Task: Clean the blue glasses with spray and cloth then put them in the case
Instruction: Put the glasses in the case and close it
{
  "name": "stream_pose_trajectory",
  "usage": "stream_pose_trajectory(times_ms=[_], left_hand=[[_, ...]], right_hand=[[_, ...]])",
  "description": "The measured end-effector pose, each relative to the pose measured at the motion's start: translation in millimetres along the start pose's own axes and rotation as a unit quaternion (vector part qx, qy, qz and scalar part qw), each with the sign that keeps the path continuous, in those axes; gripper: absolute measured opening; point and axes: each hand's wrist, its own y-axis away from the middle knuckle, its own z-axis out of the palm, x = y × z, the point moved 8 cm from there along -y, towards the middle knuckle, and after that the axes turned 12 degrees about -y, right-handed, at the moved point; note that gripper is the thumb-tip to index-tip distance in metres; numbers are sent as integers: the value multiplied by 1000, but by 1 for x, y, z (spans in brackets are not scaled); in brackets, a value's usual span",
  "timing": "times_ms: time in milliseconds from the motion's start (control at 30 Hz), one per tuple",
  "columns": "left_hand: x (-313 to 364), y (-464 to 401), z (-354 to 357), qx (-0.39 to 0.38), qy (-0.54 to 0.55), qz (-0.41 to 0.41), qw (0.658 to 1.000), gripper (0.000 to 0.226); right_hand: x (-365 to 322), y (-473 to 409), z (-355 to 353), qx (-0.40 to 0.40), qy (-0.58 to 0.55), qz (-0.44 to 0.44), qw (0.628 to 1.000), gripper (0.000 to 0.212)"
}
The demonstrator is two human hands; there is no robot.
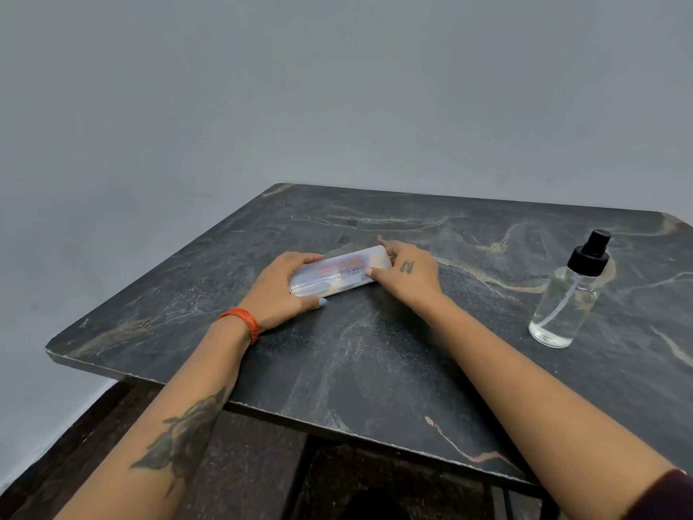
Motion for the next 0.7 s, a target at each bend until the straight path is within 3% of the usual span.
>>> stream_pose_trajectory(times_ms=[333,700], left_hand=[[-3,-7,-28,98,3,-41,994,61],[-45,-33,-60,199,-37,-117,972,48]], right_hand=[[-19,-26,13,25,-147,48,988,32],[-75,-91,75,-39,-165,3,985,42]])
